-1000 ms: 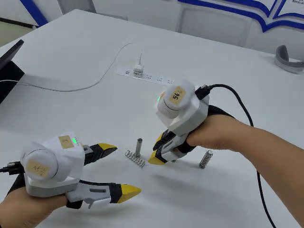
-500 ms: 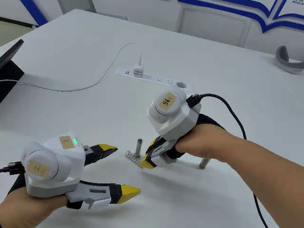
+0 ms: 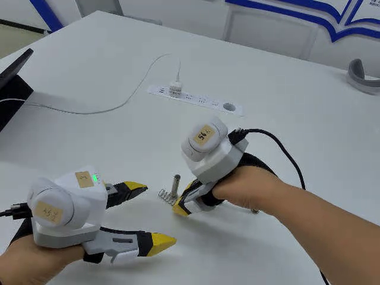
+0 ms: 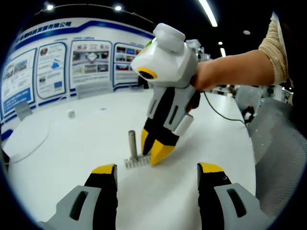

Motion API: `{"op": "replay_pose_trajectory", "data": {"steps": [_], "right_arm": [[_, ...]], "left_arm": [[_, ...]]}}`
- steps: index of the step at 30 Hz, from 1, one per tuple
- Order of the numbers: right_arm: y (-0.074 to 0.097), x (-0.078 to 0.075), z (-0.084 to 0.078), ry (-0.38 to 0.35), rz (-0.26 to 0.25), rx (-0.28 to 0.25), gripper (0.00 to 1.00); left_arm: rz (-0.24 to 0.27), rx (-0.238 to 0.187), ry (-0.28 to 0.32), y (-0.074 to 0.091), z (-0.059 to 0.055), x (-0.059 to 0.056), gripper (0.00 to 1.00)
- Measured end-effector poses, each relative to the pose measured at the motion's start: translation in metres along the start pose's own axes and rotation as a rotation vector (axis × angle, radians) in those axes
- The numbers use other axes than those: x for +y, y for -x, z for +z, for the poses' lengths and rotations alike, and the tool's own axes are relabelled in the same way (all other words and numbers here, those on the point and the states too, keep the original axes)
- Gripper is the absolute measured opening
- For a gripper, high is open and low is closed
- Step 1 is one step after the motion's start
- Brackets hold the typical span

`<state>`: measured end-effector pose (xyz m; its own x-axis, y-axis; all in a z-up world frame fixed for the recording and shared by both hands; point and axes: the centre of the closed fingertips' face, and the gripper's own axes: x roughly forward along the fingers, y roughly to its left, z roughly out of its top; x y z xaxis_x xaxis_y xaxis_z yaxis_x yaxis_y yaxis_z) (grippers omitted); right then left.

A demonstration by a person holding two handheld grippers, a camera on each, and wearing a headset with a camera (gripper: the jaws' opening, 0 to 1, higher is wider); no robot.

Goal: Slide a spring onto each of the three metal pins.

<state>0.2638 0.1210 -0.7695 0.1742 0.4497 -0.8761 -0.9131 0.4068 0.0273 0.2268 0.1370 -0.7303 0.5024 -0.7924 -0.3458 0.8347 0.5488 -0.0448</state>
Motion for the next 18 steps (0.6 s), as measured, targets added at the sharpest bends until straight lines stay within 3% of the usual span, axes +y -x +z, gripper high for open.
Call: {"op": "replay_pose_trajectory", "data": {"steps": [12, 18], "right_arm": [[-0.0014, -0.0008, -0.0014, -0.015, 0.002, 0.012, 0.12], [-0.0002, 0.004, -0.0025, 0.015, 0.018, 0.011, 0.12]], "left_arm": [[0.001, 0.008, -0.003, 0.0023, -0.0019, 0.0008, 0.68], [0.004, 0.011, -0.004, 0.0035, -0.0025, 0.002, 0.68]]}}
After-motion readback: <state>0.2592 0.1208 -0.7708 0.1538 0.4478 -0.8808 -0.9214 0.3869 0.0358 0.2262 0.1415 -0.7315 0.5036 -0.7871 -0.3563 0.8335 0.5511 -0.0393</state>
